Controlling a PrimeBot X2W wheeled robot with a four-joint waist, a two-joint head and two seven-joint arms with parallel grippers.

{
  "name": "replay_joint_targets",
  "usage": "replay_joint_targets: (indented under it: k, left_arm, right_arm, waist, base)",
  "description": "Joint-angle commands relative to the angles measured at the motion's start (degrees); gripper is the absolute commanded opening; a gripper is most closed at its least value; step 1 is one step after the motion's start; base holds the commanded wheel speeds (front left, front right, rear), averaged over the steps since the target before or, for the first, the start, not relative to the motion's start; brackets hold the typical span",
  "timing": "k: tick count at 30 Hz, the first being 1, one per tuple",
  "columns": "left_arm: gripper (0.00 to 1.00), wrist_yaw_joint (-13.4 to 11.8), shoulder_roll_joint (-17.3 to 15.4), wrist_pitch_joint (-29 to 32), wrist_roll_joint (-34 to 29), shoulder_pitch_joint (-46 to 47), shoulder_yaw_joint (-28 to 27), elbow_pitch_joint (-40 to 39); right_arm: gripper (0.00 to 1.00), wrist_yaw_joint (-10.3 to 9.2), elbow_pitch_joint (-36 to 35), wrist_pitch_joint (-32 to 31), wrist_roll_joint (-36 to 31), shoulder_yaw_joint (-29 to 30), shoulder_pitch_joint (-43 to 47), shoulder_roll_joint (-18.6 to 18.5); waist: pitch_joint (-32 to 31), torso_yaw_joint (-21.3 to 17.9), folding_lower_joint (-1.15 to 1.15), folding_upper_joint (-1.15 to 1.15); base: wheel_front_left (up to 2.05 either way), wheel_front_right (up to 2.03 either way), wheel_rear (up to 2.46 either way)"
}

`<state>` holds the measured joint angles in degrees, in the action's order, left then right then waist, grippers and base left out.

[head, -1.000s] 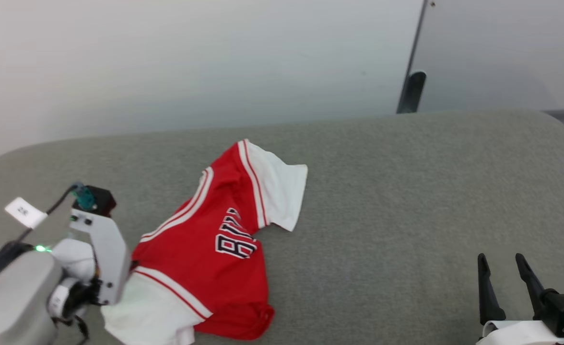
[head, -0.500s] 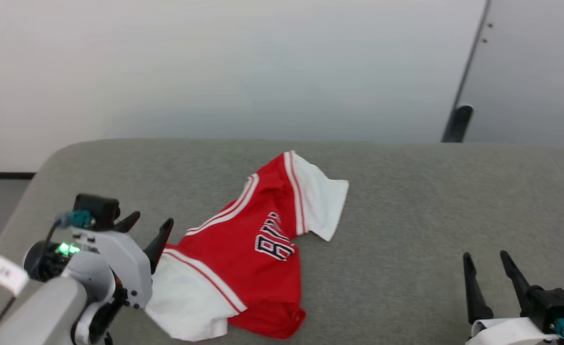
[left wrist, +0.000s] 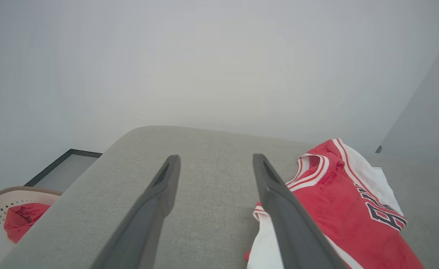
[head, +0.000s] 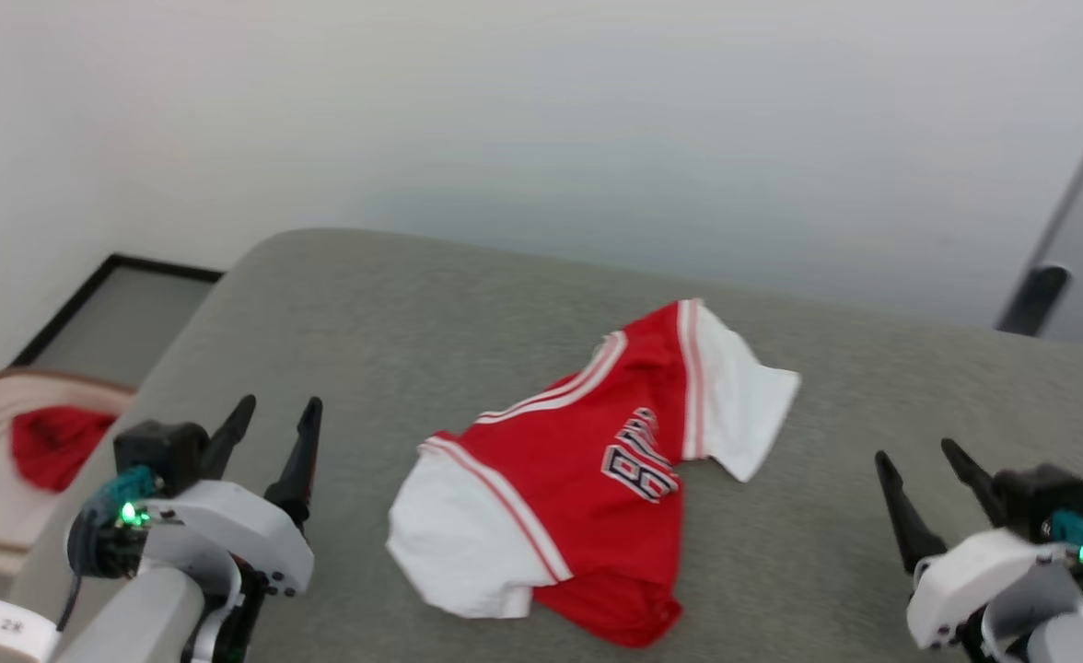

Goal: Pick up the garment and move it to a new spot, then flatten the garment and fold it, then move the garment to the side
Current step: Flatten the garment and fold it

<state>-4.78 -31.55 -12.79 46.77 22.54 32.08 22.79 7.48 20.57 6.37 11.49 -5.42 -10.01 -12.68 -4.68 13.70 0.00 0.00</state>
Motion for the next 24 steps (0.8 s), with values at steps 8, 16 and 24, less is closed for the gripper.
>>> replay_joint_targets:
  k: [8,16,24]
  left_arm:
    - [1.0,-0.6,4.8,-2.3,-4.6,-1.5,-0.5,3.4]
    - [1.0,0.7,10.9,-2.3,-9.2,-2.5,-6.7,1.8]
    - [1.0,3.8,17.4,-2.3,-15.2,-3.5,-13.7,-0.4]
  right_arm:
    - [1.0,0.03,4.4,-8.9,6.3,-7.4,-6.0,-6.8]
    - [1.0,0.03,9.1,-18.5,11.8,-15.5,-14.5,-11.5]
    - [1.0,0.03,15.3,-24.8,15.2,-20.3,-23.7,-14.0]
  waist:
    - [1.4,11.9,0.0,0.0]
    - [6.2,15.0,0.0,0.0]
    - [11.8,16.6,0.0,0.0]
  base:
    - [0.0,0.0,0.0]
    - [0.0,0.0,0.0]
    - [0.0,0.0,0.0]
